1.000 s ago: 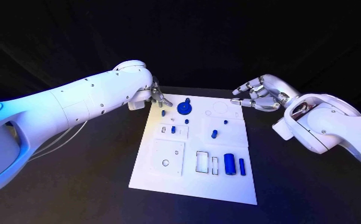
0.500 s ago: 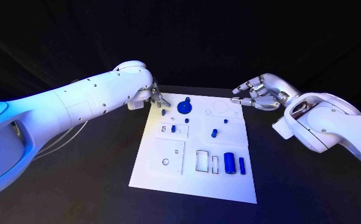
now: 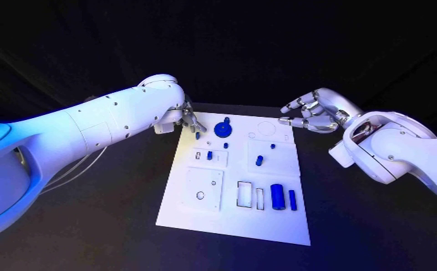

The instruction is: Assemble the parts on the task board

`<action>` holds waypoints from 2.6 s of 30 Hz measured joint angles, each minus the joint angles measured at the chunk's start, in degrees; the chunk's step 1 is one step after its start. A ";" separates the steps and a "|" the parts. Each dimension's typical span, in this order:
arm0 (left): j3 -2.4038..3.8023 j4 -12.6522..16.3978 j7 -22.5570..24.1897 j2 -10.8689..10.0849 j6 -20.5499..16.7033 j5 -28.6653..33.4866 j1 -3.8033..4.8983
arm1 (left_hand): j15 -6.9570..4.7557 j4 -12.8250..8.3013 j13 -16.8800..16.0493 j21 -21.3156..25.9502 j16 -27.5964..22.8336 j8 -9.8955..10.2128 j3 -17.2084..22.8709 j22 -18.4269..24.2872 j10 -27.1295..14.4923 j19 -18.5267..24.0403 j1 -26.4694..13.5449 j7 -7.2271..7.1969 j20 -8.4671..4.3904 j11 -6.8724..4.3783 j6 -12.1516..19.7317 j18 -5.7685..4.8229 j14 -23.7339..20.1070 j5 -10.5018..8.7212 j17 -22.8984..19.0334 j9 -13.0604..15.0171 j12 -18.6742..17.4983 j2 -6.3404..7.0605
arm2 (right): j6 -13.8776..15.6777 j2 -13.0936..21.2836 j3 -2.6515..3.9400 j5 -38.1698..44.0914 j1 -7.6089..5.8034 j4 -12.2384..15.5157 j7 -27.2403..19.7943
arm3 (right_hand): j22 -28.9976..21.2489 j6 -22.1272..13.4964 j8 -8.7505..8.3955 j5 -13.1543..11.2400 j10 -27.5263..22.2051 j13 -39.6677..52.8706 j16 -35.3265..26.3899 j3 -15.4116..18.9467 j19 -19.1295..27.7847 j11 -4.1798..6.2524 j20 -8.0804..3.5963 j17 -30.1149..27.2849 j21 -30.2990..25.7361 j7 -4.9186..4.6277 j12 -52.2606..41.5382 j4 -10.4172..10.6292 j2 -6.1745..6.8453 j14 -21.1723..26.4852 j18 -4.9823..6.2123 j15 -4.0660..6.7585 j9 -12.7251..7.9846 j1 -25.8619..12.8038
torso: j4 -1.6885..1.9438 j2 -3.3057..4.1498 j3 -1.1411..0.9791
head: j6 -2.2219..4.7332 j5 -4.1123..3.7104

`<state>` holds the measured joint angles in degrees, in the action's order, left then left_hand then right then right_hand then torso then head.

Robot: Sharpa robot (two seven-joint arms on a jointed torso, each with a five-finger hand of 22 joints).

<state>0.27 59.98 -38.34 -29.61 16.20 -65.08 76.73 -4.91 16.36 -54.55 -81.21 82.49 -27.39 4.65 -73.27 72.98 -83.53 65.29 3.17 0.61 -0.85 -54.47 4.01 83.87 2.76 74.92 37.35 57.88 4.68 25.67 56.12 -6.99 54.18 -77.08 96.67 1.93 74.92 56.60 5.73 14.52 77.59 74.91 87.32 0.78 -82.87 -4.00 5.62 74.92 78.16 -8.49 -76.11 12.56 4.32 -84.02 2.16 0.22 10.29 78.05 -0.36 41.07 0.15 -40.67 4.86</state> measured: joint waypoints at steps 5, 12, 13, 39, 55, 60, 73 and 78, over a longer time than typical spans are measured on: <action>-0.06 0.07 0.02 0.00 0.61 0.37 -0.01 | 0.00 -0.01 0.00 0.00 0.00 0.00 -0.31 -0.08 0.00 0.00 0.31 0.09 0.00 0.00 -0.15 0.00 0.00 0.00 0.00 -0.16 0.00 -0.31 | 0.00 0.00 0.00 0.00 0.00 -0.02 0.00 | 0.03 0.00 0.00 0.00 0.00 0.00 0.00 0.00 0.00 0.00 0.00 0.00 0.00 0.00 0.00 0.00 0.00 0.00 0.00 0.00 0.00 0.00 | -0.01 0.00 -0.02 | 0.03 0.10; -0.16 0.08 0.04 0.01 1.49 0.68 -0.01 | 0.00 -0.17 0.06 0.00 0.00 0.22 -0.47 -0.08 0.00 0.00 0.86 0.01 0.00 0.00 -0.44 0.00 0.00 0.00 -0.01 -0.37 0.00 -0.41 | 0.00 0.00 0.00 0.00 0.00 -0.02 -0.01 | 0.02 0.00 0.00 0.00 0.00 0.00 0.00 0.00 0.00 0.00 0.00 -0.01 0.00 0.00 0.00 0.00 0.00 0.00 0.00 0.00 0.00 0.00 | -0.01 0.00 -0.02 | -0.05 0.06; -0.18 0.08 0.05 0.03 1.60 0.73 -0.01 | 0.00 -0.17 0.06 0.00 0.00 0.22 -0.46 -0.08 0.00 0.00 1.05 0.01 0.00 0.00 -0.44 0.00 0.00 0.00 -0.01 -0.41 0.00 -0.60 | 0.00 0.00 0.00 0.00 0.00 -0.02 -0.01 | 0.02 0.00 0.00 0.00 0.00 0.00 0.00 0.00 0.00 0.00 0.00 -0.01 0.00 0.00 0.00 0.00 0.00 0.00 0.00 0.00 0.00 0.00 | -0.01 0.00 -0.02 | -0.05 0.06; -0.18 0.03 0.30 0.07 1.81 2.35 0.02 | 0.00 -5.71 1.61 0.23 -0.01 2.68 11.74 -0.16 -0.83 0.00 13.68 0.01 0.00 -0.60 -0.19 0.00 0.00 -0.02 -0.02 -2.90 -1.52 -4.88 | -0.01 -0.06 0.00 0.00 0.00 -0.10 -0.05 | 0.00 0.00 0.00 0.00 0.00 0.00 0.00 0.00 0.00 0.00 0.00 -0.01 0.00 0.00 0.00 0.00 0.00 0.00 0.00 0.00 -0.01 0.00 | -0.01 0.02 0.02 | -0.16 0.14; -0.24 5.58 0.62 -4.14 -0.06 5.78 -0.04 | 0.00 -3.72 1.99 0.22 -0.23 -0.51 27.16 -0.15 0.23 0.14 7.98 0.14 0.14 -0.41 -0.08 0.00 0.00 0.39 -0.02 -1.06 -1.58 1.89 | -0.01 -0.01 0.00 0.00 0.00 -0.21 -0.08 | -0.01 0.00 0.00 0.00 0.00 0.00 0.00 0.00 0.00 0.00 0.00 -0.02 0.00 0.00 0.00 0.00 0.00 0.00 0.00 0.00 -0.02 0.00 | 0.05 -0.06 -0.04 | -0.04 0.32; -0.24 10.03 0.61 -6.98 -2.36 7.87 -0.02 | 0.00 -4.79 1.67 0.22 -0.23 -1.16 29.02 -0.17 0.64 0.13 6.81 0.22 0.13 -0.40 0.00 0.00 0.00 0.37 0.01 -0.67 -1.30 2.36 | -0.01 0.05 0.00 0.01 0.00 -0.23 -0.08 | -0.01 0.00 0.00 0.00 0.00 0.00 0.00 0.00 0.00 0.00 0.00 -0.02 0.00 0.00 0.00 0.00 0.00 0.00 0.00 0.00 -0.02 0.00 | 0.09 -0.13 -0.11 | 0.04 0.55; -0.63 19.46 1.71 -12.80 -9.31 8.37 -1.07 | 0.00 -5.88 1.12 0.22 -0.23 -3.12 33.27 -0.71 1.87 0.12 4.34 -0.10 0.12 -0.99 -0.35 0.00 0.00 0.18 0.02 0.18 -0.40 4.83 | -0.01 0.06 0.00 0.01 0.00 -0.32 -0.06 | -0.02 0.00 0.00 0.24 0.00 0.00 -0.22 0.00 0.00 0.00 0.00 0.03 -0.22 0.00 0.00 0.00 -0.24 0.00 0.00 0.00 0.03 -0.24 | 0.26 -0.24 -0.22 | -0.10 1.05; -0.76 21.35 2.89 -14.11 -11.45 6.24 -2.38 | 0.00 -6.17 0.96 0.22 -0.23 -3.13 33.86 -0.86 2.16 0.12 4.03 -0.10 0.12 -1.10 -0.35 -0.01 0.00 0.16 0.02 0.35 -0.17 5.14 | -0.01 0.06 0.00 0.01 0.00 -0.33 -0.06 | 0.01 0.00 0.00 0.23 0.00 0.00 -0.22 0.09 0.00 0.00 0.00 0.02 -0.21 0.00 0.00 0.09 -0.24 0.00 0.00 0.00 0.03 -0.23 | 0.36 -0.26 -0.22 | -0.20 1.08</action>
<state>-0.50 81.33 -35.46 -43.72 4.76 -58.84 74.35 -4.91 10.20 -53.59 -80.98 82.26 -30.52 38.51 -74.14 75.13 -83.41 69.31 3.07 0.73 -1.94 -54.82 4.00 83.87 2.92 74.94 37.70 57.71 9.82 25.66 56.18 -7.00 54.18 -77.07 96.33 1.88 74.93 56.60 5.73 14.75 77.60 74.91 87.10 0.87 -82.87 -4.00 5.62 74.94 77.95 -8.49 -76.11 12.65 4.08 -84.02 2.16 0.21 10.32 77.81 0.00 40.81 -0.07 -40.87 5.94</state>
